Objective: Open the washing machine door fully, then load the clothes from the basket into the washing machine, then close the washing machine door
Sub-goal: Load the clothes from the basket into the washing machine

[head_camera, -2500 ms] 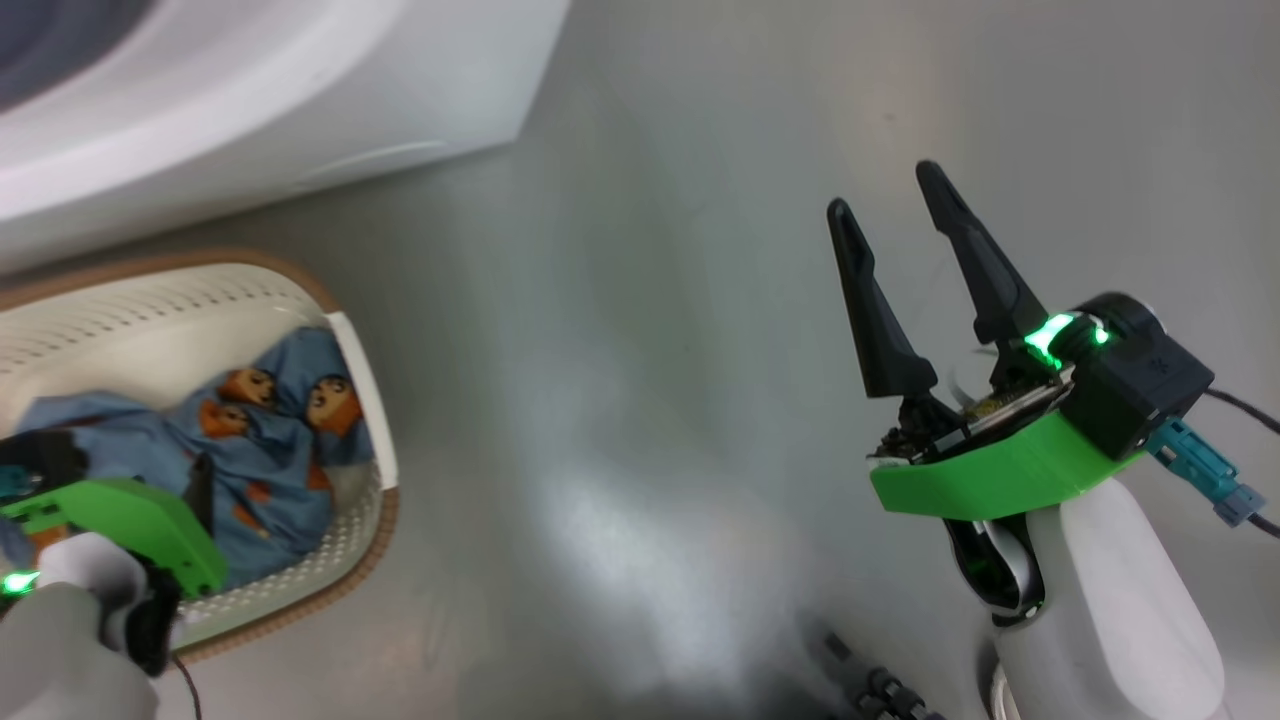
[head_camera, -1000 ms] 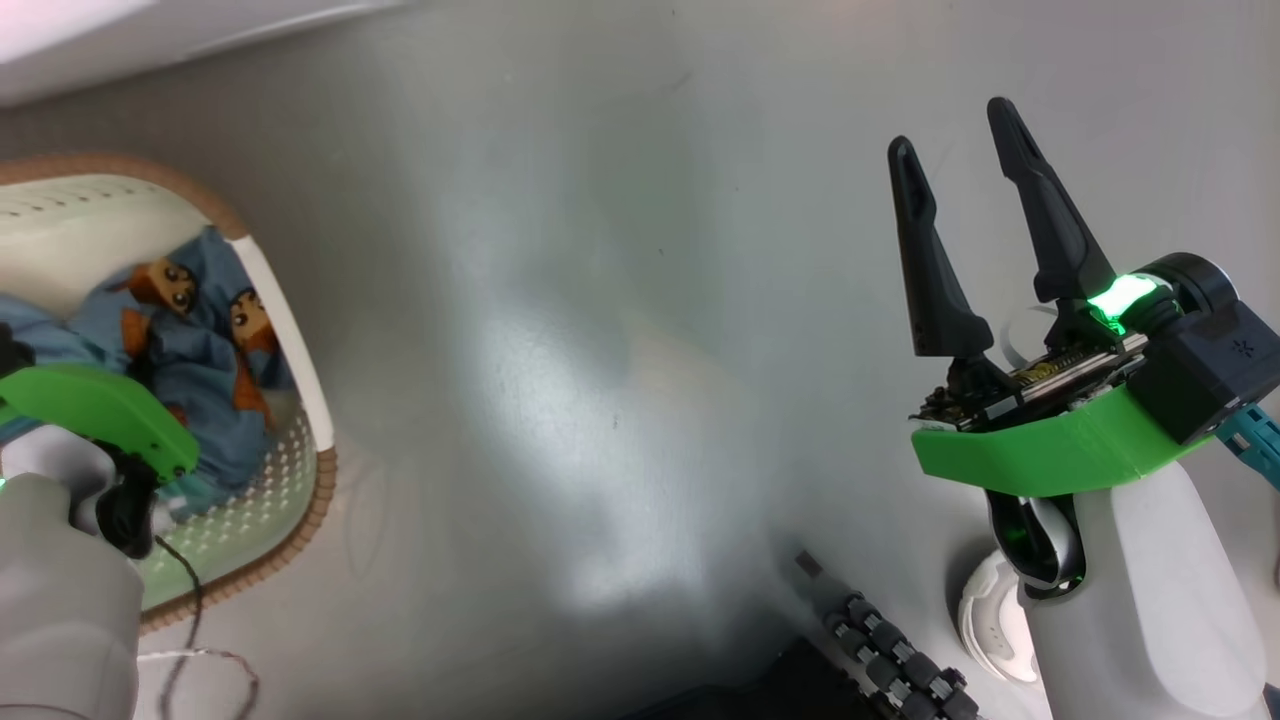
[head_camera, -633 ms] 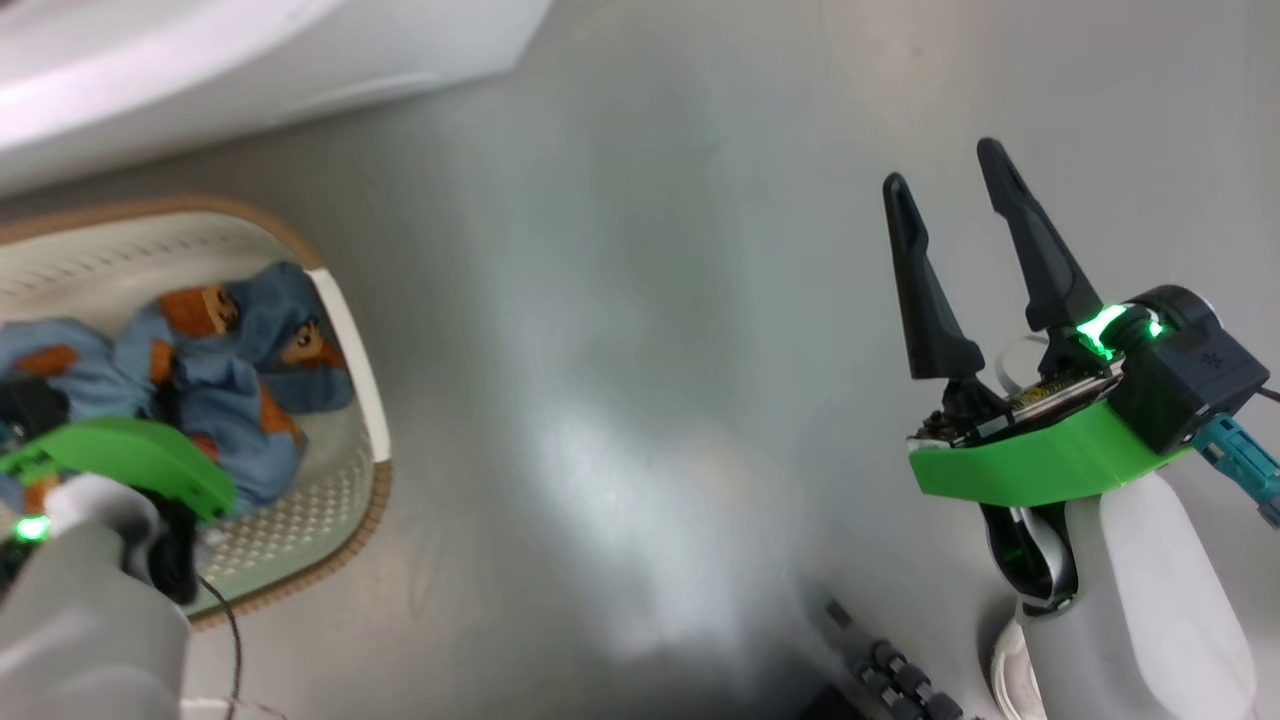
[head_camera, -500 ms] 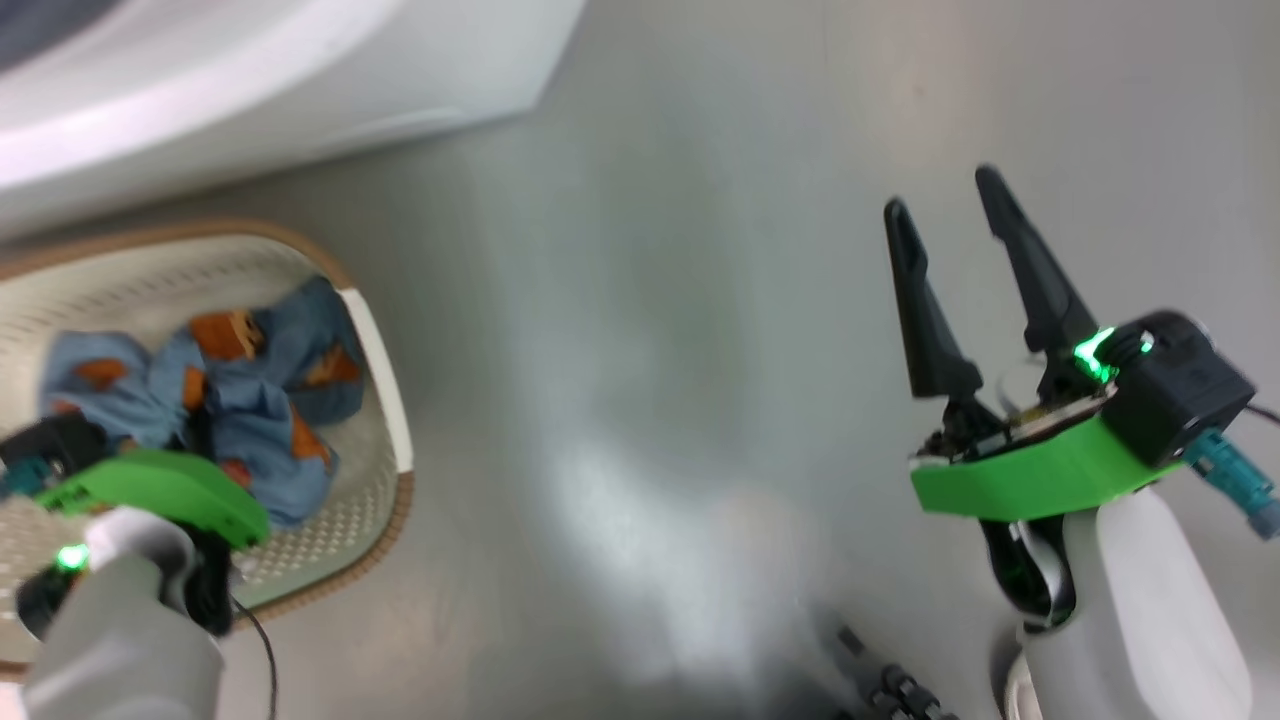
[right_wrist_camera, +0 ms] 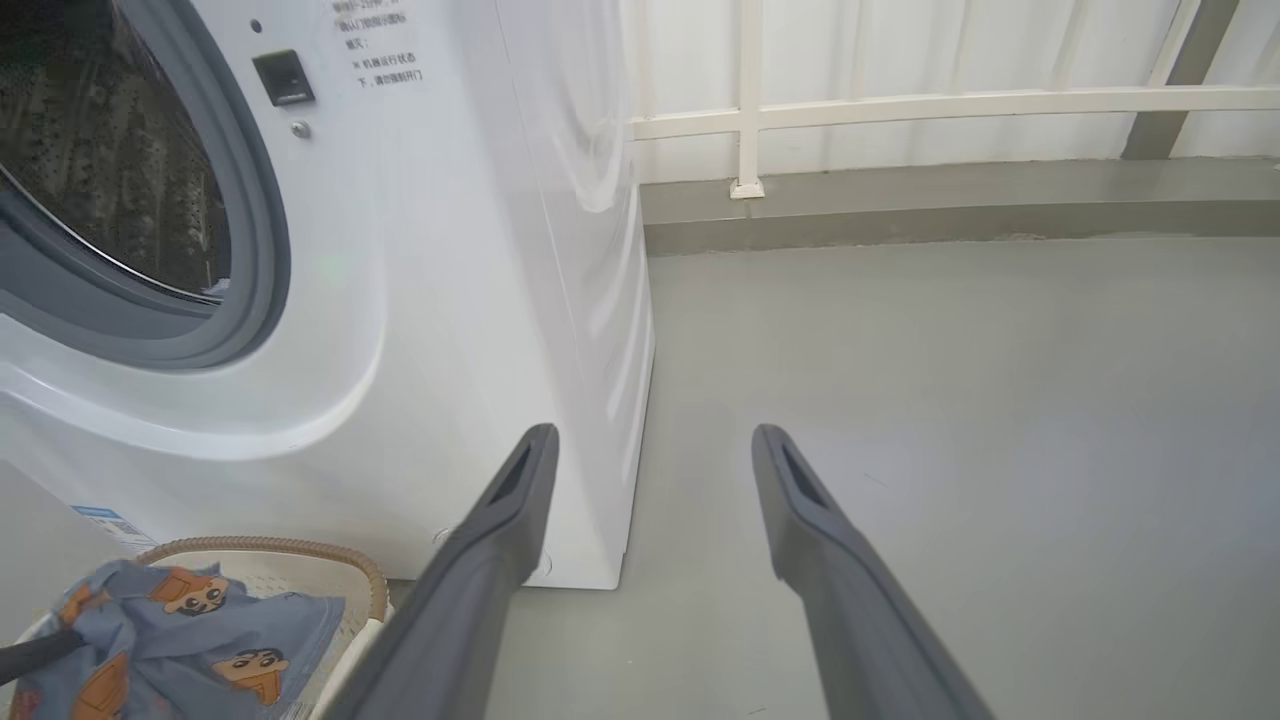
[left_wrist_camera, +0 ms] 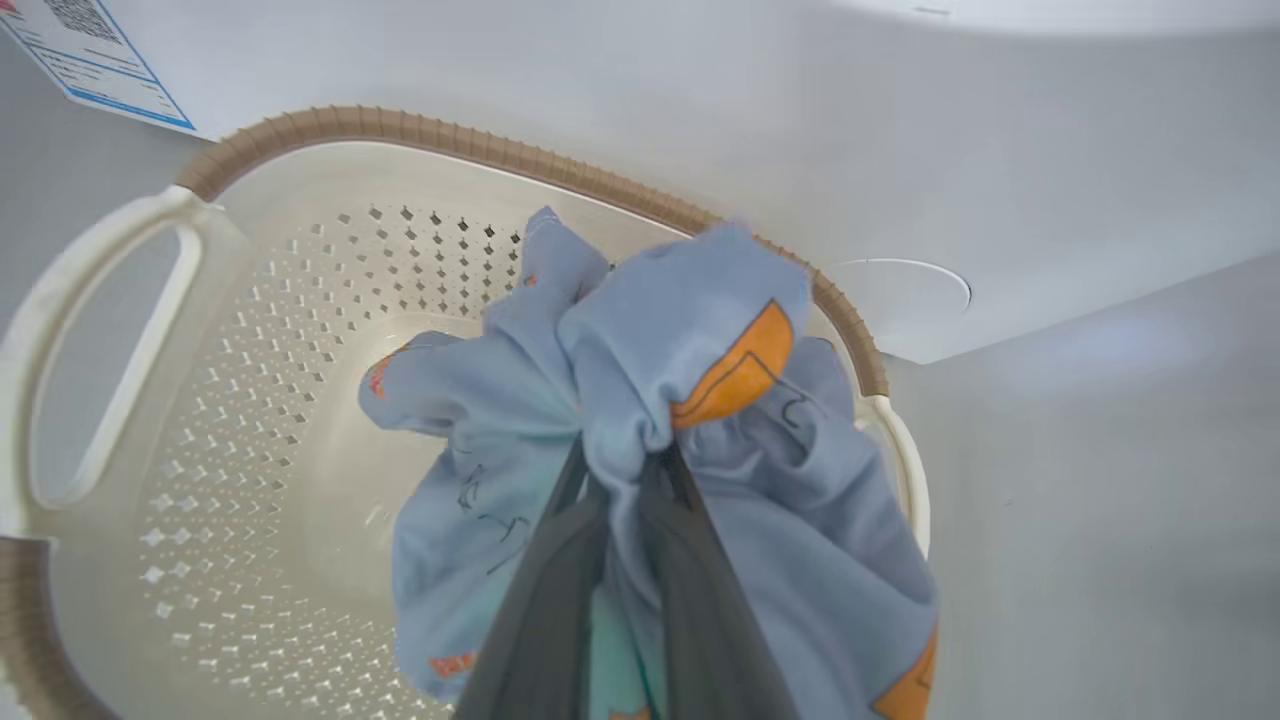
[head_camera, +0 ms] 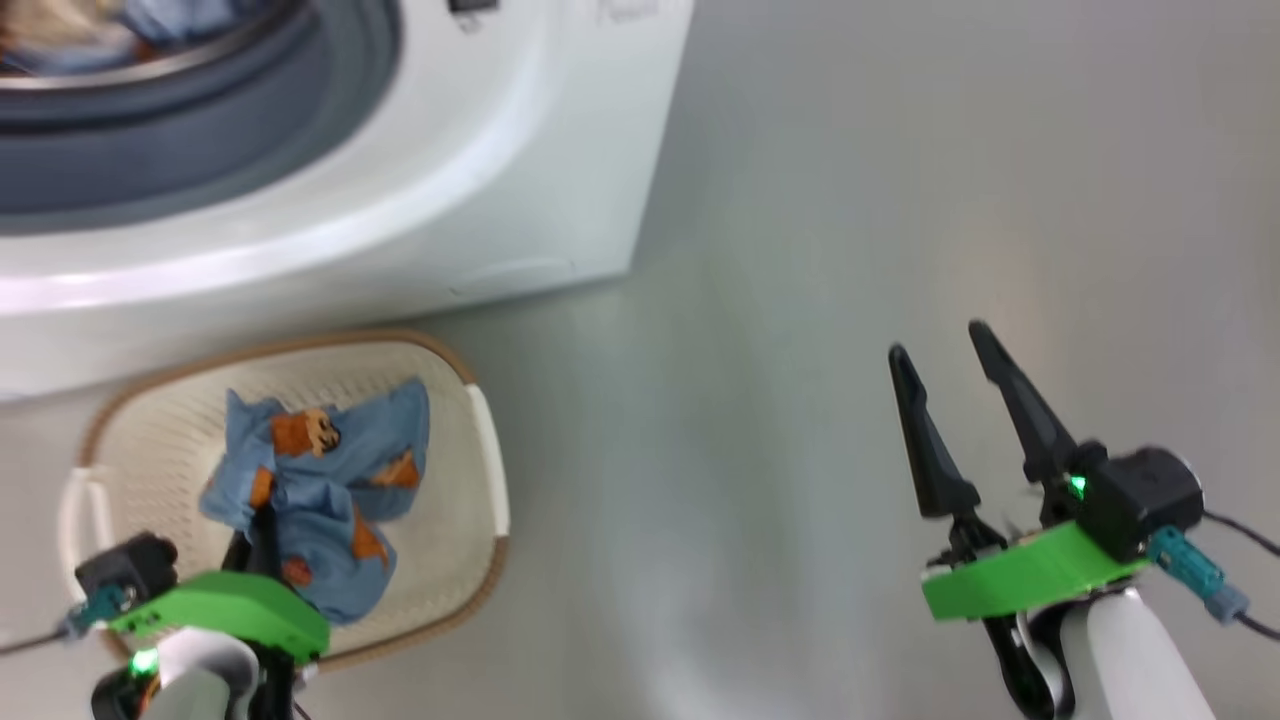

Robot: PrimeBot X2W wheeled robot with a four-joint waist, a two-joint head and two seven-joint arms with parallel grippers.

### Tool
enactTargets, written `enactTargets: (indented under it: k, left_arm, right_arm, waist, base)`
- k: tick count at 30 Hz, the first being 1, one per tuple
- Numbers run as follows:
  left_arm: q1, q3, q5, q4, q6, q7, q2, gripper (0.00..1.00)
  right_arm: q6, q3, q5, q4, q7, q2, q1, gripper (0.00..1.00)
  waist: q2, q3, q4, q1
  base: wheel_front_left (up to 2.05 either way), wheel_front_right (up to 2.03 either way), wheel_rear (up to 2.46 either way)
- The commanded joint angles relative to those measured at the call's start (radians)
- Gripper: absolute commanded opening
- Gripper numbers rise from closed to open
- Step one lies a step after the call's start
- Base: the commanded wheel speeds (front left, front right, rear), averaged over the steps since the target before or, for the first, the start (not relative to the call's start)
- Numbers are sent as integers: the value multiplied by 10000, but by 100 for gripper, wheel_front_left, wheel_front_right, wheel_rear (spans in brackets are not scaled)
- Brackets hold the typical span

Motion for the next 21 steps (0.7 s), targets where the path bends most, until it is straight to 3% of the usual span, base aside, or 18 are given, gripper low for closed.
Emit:
enactTargets:
  k: [1,12,21]
  left_arm:
    - [564,377,41,-511,-29,-118,230,0]
    - [3011,584,1383,-3598,631,-122,-234,0]
    - [4512,146,1995,-5089,1108,-123,-425,0]
  right_arm:
    - [16,126,-92,-152,-48,45,385,100]
    - [16,93,25,91,-48,-43,1403,100]
    - [16,-120,178,207,-48,-149,2382,100]
  waist:
    - [0,-1454,907,0]
    - [0,-3153,1448,0]
    - [0,-4459,1822,0]
  base:
    - [0,0,0]
    - [0,0,0]
    - [0,0,0]
